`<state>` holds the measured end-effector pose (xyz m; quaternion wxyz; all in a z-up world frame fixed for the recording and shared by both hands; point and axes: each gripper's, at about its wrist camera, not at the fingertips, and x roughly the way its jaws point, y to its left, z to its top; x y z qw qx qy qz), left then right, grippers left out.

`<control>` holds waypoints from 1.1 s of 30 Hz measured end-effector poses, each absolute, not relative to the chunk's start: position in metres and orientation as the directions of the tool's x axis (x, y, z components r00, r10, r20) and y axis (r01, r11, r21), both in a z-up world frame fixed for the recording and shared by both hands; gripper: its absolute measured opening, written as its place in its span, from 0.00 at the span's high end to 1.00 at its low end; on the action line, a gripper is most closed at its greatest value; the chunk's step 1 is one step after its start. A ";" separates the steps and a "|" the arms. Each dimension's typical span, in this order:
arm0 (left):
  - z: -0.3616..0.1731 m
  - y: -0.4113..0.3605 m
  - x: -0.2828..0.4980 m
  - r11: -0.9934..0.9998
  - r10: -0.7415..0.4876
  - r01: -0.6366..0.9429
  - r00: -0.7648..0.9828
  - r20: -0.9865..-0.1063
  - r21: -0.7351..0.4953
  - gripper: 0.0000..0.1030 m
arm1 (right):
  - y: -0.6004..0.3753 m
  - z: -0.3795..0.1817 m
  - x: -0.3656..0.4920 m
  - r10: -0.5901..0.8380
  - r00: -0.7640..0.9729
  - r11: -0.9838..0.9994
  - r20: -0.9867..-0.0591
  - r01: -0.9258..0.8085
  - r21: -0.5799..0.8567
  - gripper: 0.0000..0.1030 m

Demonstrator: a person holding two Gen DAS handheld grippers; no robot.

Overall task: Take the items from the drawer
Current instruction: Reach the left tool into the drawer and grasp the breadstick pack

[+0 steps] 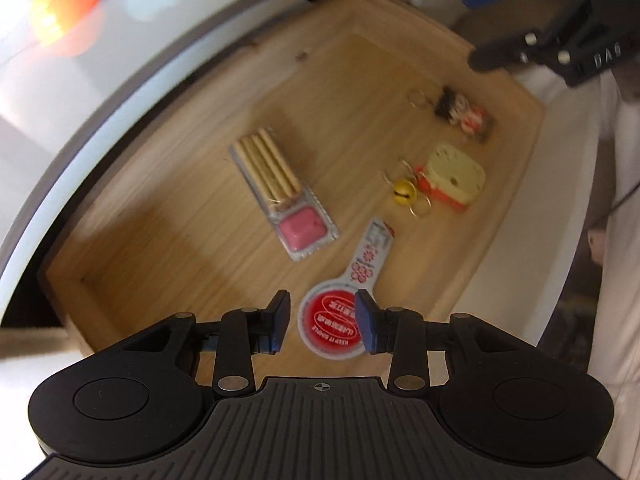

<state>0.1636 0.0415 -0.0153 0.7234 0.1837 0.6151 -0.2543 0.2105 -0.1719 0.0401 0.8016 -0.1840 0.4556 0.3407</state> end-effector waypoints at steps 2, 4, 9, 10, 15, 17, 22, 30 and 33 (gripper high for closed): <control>-0.022 0.026 0.170 0.749 -0.120 0.660 0.056 -0.991 -0.054 0.64 | -0.174 0.042 0.210 0.397 0.338 0.698 -0.853 -0.714 0.042 0.19; -0.031 0.011 0.177 0.699 -0.124 0.709 -0.004 -0.992 -0.090 0.65 | -0.173 0.043 0.209 0.405 0.341 0.694 -0.848 -0.719 0.042 0.17; -0.054 -0.025 0.183 0.602 -0.064 0.793 -0.068 -0.996 -0.093 0.69 | -0.175 0.042 0.209 0.400 0.340 0.690 -0.851 -0.723 0.036 0.17; -0.059 -0.029 0.182 0.586 -0.032 0.808 -0.062 -0.998 -0.069 0.68 | -0.176 0.042 0.208 0.402 0.340 0.690 -0.850 -0.723 0.037 0.17; -0.076 -0.031 0.183 0.579 0.053 0.815 -0.047 -0.997 -0.008 0.67 | -0.182 0.045 0.209 0.410 0.338 0.696 -0.847 -0.716 0.051 0.17; -0.073 -0.026 0.186 0.608 0.042 0.794 -0.018 -0.999 0.012 0.69 | -0.184 0.046 0.209 0.413 0.337 0.698 -0.846 -0.714 0.056 0.17; -0.059 0.002 0.200 0.703 0.066 0.702 0.096 -0.993 0.115 0.74 | -0.185 0.047 0.209 0.408 0.345 0.701 -0.845 -0.712 0.048 0.16; -0.065 0.007 0.181 0.697 -0.007 0.717 -0.033 -0.999 -0.029 0.73 | -0.182 0.045 0.206 0.401 0.346 0.695 -0.848 -0.719 0.035 0.15; -0.065 0.001 0.178 0.682 -0.034 0.729 -0.045 -0.998 -0.056 0.74 | -0.181 0.043 0.204 0.391 0.347 0.694 -0.852 -0.720 0.026 0.13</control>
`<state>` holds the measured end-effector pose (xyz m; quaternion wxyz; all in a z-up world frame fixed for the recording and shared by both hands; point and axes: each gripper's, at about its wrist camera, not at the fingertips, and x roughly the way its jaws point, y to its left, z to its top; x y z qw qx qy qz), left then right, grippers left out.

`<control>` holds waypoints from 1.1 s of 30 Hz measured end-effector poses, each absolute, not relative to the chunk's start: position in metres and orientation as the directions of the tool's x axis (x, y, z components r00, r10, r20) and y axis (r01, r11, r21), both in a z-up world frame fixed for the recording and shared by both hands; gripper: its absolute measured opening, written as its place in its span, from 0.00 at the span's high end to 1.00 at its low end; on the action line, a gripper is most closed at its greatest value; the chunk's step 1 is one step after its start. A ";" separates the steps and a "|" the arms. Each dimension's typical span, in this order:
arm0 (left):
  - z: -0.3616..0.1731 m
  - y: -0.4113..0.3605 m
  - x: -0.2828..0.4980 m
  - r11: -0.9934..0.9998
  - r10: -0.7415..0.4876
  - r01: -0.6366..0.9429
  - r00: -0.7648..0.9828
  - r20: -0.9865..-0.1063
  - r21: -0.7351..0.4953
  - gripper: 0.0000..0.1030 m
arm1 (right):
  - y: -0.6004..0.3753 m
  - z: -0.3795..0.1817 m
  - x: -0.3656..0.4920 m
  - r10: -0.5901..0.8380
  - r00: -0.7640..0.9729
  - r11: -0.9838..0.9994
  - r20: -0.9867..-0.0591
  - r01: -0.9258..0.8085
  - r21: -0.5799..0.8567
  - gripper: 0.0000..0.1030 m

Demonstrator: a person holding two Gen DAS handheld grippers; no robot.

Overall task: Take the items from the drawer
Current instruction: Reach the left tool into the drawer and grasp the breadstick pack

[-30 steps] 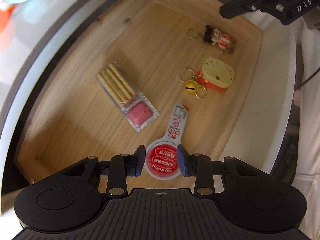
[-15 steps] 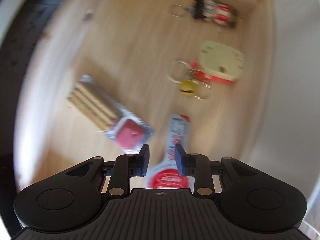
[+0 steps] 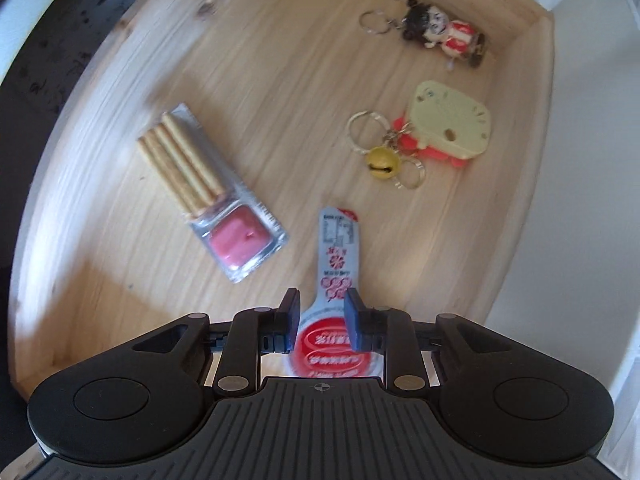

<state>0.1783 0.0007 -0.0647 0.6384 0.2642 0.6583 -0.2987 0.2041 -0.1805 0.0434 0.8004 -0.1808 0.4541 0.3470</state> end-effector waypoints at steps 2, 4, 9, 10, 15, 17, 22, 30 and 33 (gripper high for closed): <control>-0.065 -0.004 0.176 0.661 -0.026 0.748 -0.051 -0.998 -0.056 0.74 | -0.180 0.042 0.204 0.382 0.352 0.695 -0.855 -0.719 0.015 0.09; -0.066 -0.007 0.173 0.640 0.000 0.768 -0.044 -0.999 -0.034 0.71 | -0.179 0.040 0.205 0.375 0.353 0.697 -0.857 -0.717 0.010 0.08; -0.063 0.004 0.181 0.680 0.029 0.733 0.024 -0.999 0.037 0.72 | -0.178 0.038 0.205 0.369 0.352 0.697 -0.860 -0.717 0.005 0.08; -0.060 0.009 0.184 0.697 0.034 0.714 0.056 -0.998 0.064 0.75 | -0.178 0.038 0.205 0.368 0.353 0.697 -0.860 -0.717 0.004 0.08; -0.040 0.036 0.197 0.790 -0.023 0.611 0.094 -0.995 0.039 0.75 | -0.178 0.038 0.204 0.369 0.357 0.698 -0.858 -0.717 0.001 0.07; -0.037 0.044 0.196 0.799 -0.033 0.602 0.072 -0.997 0.017 0.74 | -0.178 0.038 0.204 0.368 0.359 0.697 -0.858 -0.717 -0.001 0.06; -0.042 0.027 0.168 0.759 -0.014 0.648 0.112 -0.994 0.062 0.74 | -0.177 0.039 0.203 0.375 0.356 0.689 -0.856 -0.725 0.001 0.05; -0.044 0.022 0.167 0.724 -0.060 0.688 0.134 -0.989 0.049 0.74 | -0.176 0.038 0.203 0.368 0.351 0.688 -0.861 -0.726 -0.002 0.04; -0.042 0.024 0.180 0.820 -0.100 0.570 0.246 -0.964 0.060 0.73 | -0.175 0.038 0.202 0.370 0.351 0.686 -0.860 -0.727 -0.002 0.03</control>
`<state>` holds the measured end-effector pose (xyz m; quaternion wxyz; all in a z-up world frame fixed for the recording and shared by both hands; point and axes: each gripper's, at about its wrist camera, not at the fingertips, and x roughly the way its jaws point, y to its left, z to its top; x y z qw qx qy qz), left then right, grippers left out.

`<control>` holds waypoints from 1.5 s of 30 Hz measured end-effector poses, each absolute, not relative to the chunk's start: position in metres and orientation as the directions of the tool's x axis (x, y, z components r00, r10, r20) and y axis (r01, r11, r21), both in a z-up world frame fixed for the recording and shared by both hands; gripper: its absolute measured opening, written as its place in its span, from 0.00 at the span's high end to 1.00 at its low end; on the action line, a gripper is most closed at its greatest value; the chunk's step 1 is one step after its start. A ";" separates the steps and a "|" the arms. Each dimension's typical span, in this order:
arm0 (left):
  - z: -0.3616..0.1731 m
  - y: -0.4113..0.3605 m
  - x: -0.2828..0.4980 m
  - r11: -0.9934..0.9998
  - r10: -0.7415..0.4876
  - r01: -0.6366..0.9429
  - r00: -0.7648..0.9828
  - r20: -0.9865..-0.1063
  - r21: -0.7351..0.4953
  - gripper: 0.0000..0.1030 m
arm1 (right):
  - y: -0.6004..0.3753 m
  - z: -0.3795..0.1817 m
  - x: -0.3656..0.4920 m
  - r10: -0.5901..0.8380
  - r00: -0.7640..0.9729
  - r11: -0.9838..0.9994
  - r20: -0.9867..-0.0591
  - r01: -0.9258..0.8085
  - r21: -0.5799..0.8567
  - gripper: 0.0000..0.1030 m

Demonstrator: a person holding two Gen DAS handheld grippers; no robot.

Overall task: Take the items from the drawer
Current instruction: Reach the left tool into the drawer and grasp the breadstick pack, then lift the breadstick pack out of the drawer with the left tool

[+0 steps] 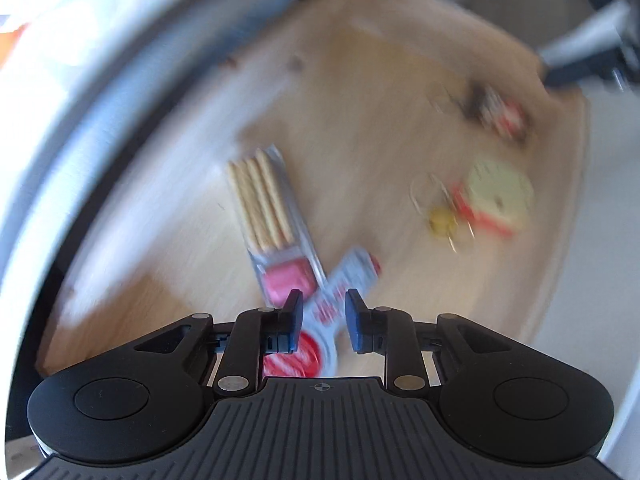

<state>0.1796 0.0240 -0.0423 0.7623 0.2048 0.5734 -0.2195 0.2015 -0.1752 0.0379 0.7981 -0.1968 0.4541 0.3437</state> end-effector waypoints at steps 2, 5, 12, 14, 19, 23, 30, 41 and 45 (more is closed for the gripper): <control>-0.036 0.025 0.185 0.863 -0.083 0.494 0.347 -0.934 0.107 0.73 | -0.175 0.038 0.201 0.370 0.352 0.686 -0.860 -0.727 -0.002 0.03; -0.036 0.022 0.191 0.883 -0.051 0.441 0.431 -0.901 0.161 0.73 | -0.176 0.038 0.202 0.370 0.351 0.688 -0.860 -0.726 -0.001 0.02; -0.050 0.011 0.203 0.906 -0.043 0.397 0.430 -0.902 0.147 0.69 | -0.175 0.038 0.203 0.369 0.351 0.689 -0.860 -0.725 0.000 0.02; -0.050 0.010 0.203 0.907 -0.052 0.396 0.444 -0.894 0.144 0.69 | -0.174 0.039 0.204 0.369 0.350 0.690 -0.861 -0.724 0.001 0.01; -0.048 0.005 0.200 0.901 -0.052 0.406 0.453 -0.890 0.154 0.66 | -0.168 0.041 0.203 0.369 0.347 0.687 -0.862 -0.727 0.001 0.00; -0.044 0.004 0.198 0.912 -0.038 0.381 0.449 -0.893 0.153 0.66 | -0.166 0.041 0.203 0.367 0.347 0.687 -0.863 -0.727 0.000 0.00; -0.046 0.020 0.190 0.947 -0.020 0.302 0.403 -0.915 0.112 0.63 | -0.166 0.042 0.202 0.363 0.349 0.689 -0.864 -0.725 -0.002 0.00; -0.047 0.019 0.183 0.954 -0.064 0.293 0.390 -0.918 0.058 0.59 | -0.164 0.042 0.200 0.356 0.346 0.687 -0.868 -0.727 -0.008 0.00; -0.049 0.017 0.171 0.963 -0.052 0.264 0.365 -0.930 0.050 0.58 | -0.163 0.039 0.197 0.352 0.349 0.684 -0.868 -0.729 -0.016 0.00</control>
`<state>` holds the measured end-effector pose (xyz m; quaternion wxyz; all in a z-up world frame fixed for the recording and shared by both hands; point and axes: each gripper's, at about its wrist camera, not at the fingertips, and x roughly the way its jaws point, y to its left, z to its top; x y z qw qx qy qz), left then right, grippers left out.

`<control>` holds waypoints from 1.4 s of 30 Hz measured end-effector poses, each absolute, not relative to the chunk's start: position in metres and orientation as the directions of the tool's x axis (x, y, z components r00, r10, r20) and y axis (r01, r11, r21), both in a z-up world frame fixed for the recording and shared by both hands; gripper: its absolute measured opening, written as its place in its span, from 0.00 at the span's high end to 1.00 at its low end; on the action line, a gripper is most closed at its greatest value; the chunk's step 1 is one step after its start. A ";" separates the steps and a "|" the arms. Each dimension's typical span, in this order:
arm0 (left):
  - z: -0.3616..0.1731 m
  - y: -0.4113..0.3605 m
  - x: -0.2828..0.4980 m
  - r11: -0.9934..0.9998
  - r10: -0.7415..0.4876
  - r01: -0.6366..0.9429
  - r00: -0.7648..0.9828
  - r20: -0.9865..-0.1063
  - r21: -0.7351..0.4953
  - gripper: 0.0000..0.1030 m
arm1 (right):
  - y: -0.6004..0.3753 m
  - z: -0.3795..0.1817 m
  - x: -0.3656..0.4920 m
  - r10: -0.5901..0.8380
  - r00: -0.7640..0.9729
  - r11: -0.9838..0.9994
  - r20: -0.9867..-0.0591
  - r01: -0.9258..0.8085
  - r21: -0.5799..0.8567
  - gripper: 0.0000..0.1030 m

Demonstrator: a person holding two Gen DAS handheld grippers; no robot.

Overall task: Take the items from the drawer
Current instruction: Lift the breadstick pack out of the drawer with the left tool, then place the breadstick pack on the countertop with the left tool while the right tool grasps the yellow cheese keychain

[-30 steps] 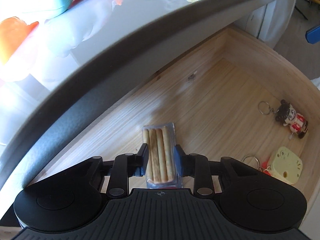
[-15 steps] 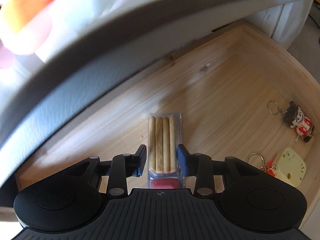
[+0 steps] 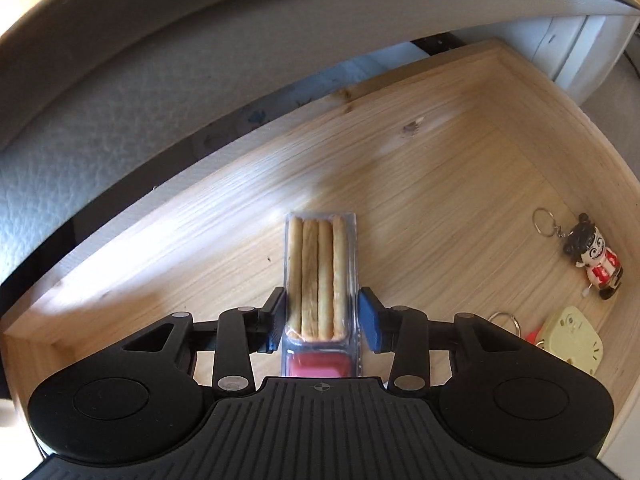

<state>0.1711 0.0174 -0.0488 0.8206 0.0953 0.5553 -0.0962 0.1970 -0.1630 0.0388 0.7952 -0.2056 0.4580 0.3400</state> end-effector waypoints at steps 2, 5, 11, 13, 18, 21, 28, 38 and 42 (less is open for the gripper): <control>-0.047 0.016 0.169 0.960 -0.048 0.275 0.350 -0.936 0.053 0.59 | -0.162 0.037 0.196 0.344 0.356 0.682 -0.869 -0.731 -0.029 0.00; -0.038 0.017 0.164 0.951 -0.077 0.309 0.292 -0.953 0.018 0.65 | -0.162 0.036 0.194 0.335 0.374 0.677 -0.865 -0.734 -0.055 0.00; 0.033 0.045 0.101 0.947 -0.172 0.316 0.353 -0.919 -0.056 0.66 | -0.170 0.041 0.218 0.361 0.248 0.717 -0.899 -0.690 0.098 0.00; 0.048 0.065 0.080 0.948 -0.220 0.300 0.387 -0.896 -0.103 0.66 | -0.161 0.035 0.224 0.342 0.167 0.713 -0.925 -0.688 0.140 0.00; 0.046 0.097 0.063 0.951 -0.289 0.227 0.414 -0.863 -0.209 0.66 | -0.111 0.005 0.217 0.213 0.008 0.651 -0.977 -0.747 0.136 0.18; 0.038 0.117 0.066 0.948 -0.304 0.221 0.405 -0.862 -0.230 0.66 | -0.081 -0.014 0.210 0.114 -0.009 0.595 -0.993 -0.800 0.076 0.26; 0.020 0.127 0.075 0.950 -0.305 0.192 0.404 -0.863 -0.246 0.66 | -0.050 -0.057 0.217 -0.074 -0.145 0.554 -0.987 -0.829 0.080 0.26; 0.016 0.110 0.080 0.957 -0.267 0.220 0.419 -0.868 -0.188 0.66 | -0.057 -0.067 0.220 -0.112 -0.185 0.565 -0.976 -0.820 0.091 0.62; 0.018 0.100 0.081 0.956 -0.255 0.246 0.422 -0.870 -0.161 0.66 | -0.068 -0.035 0.212 -0.005 -0.093 0.568 -0.996 -0.820 0.074 0.64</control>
